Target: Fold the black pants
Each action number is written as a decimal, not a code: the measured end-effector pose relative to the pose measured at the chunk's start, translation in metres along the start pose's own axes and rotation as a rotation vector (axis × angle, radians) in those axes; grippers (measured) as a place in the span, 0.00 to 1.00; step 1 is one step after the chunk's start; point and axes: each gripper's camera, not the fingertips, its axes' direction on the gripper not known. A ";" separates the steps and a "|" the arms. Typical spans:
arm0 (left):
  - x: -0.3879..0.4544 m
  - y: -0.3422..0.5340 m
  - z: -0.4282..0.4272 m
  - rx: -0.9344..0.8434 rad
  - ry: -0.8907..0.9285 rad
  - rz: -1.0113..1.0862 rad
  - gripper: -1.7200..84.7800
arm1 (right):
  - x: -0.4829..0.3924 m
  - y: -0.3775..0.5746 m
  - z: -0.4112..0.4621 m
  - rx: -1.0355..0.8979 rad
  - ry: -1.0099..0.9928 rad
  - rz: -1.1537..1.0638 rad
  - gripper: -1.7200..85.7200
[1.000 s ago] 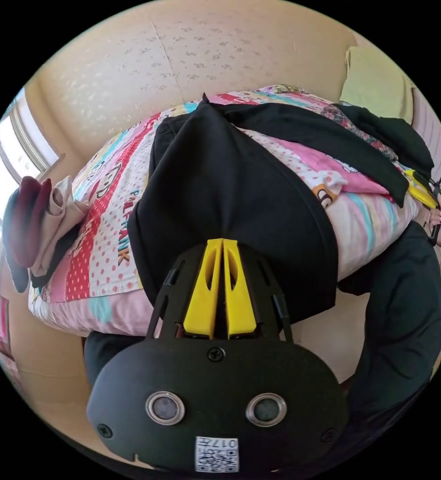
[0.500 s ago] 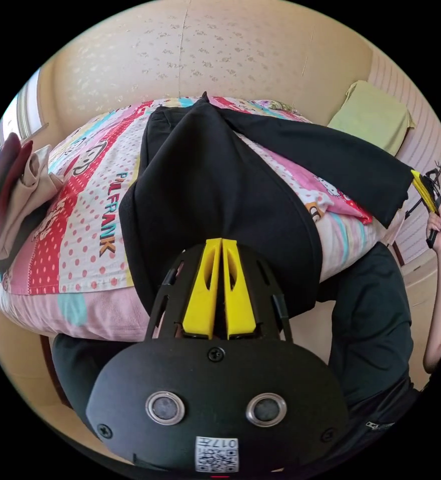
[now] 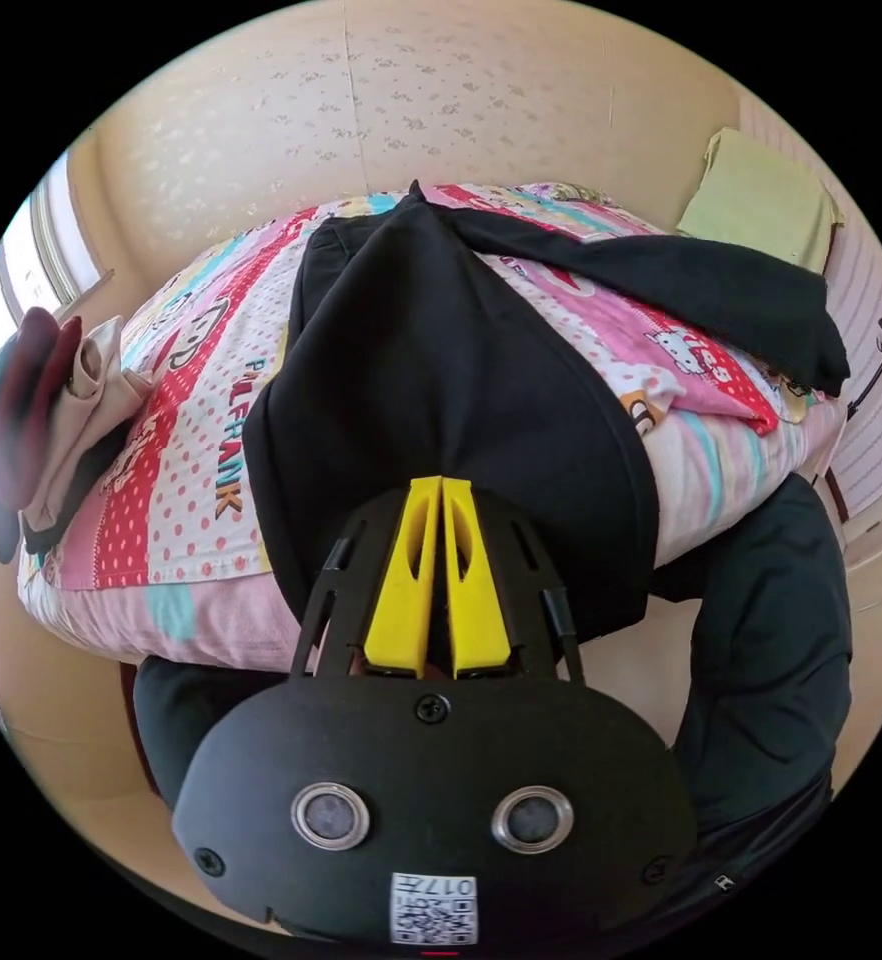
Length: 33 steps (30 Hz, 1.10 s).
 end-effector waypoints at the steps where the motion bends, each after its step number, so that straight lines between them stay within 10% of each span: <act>1: -0.002 0.002 -0.001 0.008 0.008 -0.016 0.01 | -0.031 -0.013 0.030 -0.067 -0.024 -0.074 0.03; 10: -0.027 0.020 0.002 0.054 0.087 -0.011 0.01 | 0.066 0.175 0.127 -0.380 0.439 0.101 0.09; 16: -0.043 0.012 0.012 0.021 0.128 -0.023 0.01 | 0.210 0.269 0.086 -0.564 0.457 0.421 0.15; 24: -0.024 0.004 0.018 -0.012 -0.042 0.060 0.01 | 0.273 0.300 0.094 -0.526 0.561 0.107 0.28; 33: -0.061 0.000 0.028 -0.040 0.074 -0.042 0.01 | 0.357 0.338 0.106 -0.616 0.455 0.304 0.22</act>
